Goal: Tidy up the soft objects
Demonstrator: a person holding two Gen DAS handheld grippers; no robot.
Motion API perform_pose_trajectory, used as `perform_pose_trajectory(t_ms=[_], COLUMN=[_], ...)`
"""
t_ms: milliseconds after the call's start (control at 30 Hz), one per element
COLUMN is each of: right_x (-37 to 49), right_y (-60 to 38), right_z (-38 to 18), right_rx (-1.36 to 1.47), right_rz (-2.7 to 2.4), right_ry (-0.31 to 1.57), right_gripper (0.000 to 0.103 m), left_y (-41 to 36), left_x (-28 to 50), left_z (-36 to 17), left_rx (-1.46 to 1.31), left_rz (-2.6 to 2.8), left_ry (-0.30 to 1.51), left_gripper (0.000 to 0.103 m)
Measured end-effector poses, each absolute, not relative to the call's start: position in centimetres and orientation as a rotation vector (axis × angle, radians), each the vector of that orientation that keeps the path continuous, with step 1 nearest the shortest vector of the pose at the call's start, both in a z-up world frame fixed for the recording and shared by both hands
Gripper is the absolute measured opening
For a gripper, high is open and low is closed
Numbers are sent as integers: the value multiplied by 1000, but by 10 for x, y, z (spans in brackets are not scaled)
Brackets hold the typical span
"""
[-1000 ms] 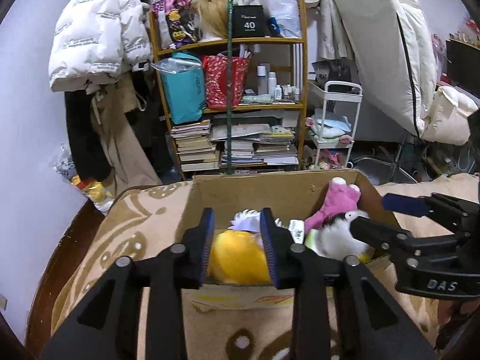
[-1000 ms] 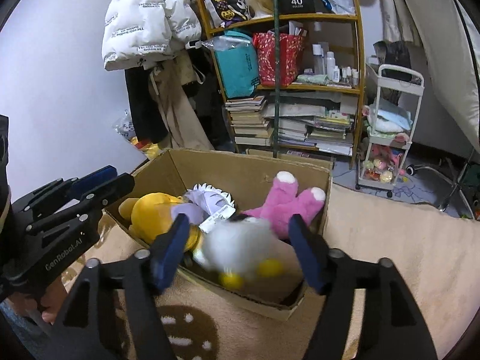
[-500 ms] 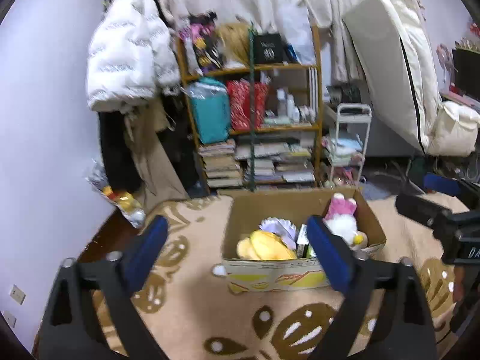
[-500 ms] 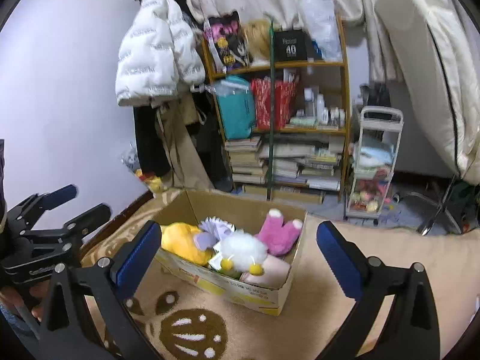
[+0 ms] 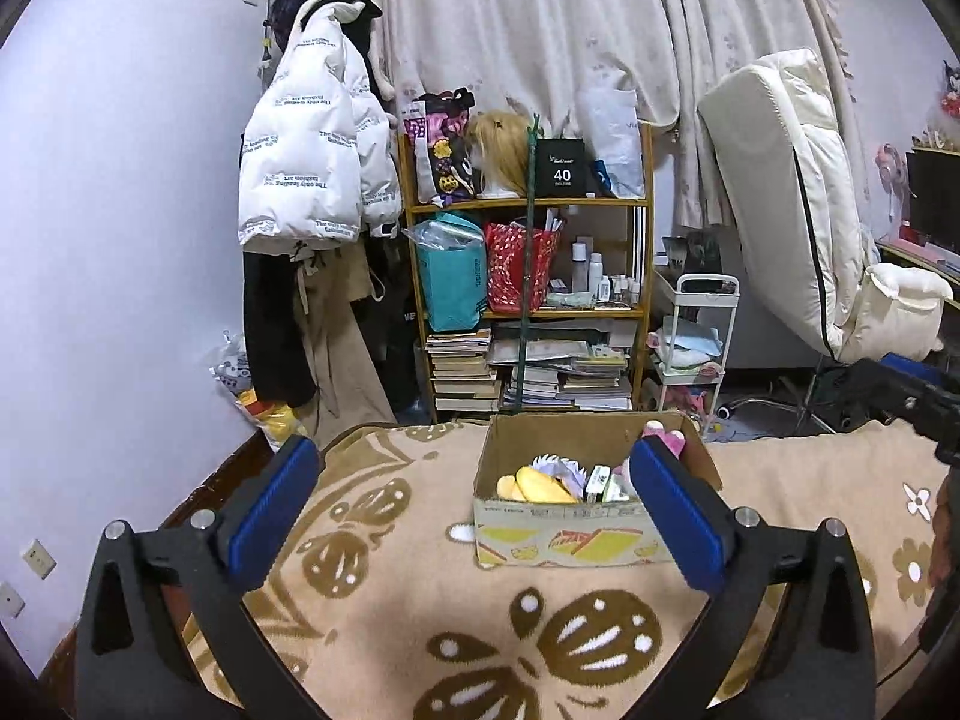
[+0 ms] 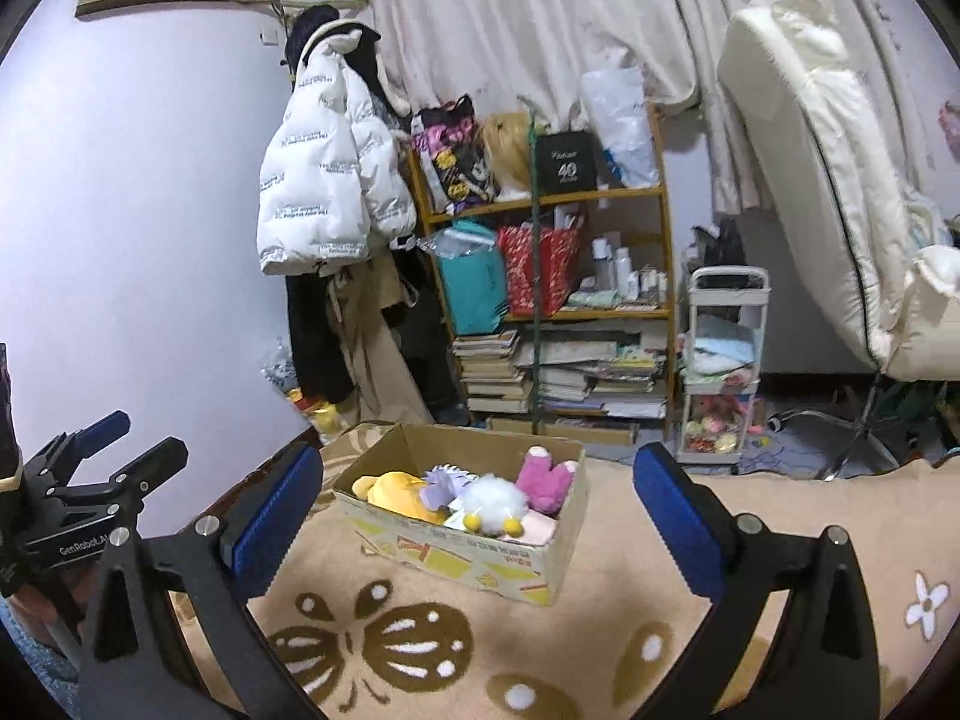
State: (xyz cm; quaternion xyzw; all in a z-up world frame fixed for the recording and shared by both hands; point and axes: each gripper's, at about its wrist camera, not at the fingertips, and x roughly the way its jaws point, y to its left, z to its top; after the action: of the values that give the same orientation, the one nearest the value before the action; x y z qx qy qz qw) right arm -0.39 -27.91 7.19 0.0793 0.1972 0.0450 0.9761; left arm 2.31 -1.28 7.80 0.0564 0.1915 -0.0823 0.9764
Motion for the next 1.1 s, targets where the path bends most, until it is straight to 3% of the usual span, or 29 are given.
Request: perform_pose_trajectory(t_ms=[500, 1100], right_x=[-47, -28], right_y=[-267, -276], right_z=[45, 16], right_rx=[73, 127], right_rz=[43, 20], right_ry=[291, 394], right_gripper=[103, 103], left_y=[-3, 8], left_x=[-12, 7], left_z=[49, 15], left_rx=[103, 91], left_rz=[-148, -98], left_ry=[316, 380], left_gripper=[102, 102])
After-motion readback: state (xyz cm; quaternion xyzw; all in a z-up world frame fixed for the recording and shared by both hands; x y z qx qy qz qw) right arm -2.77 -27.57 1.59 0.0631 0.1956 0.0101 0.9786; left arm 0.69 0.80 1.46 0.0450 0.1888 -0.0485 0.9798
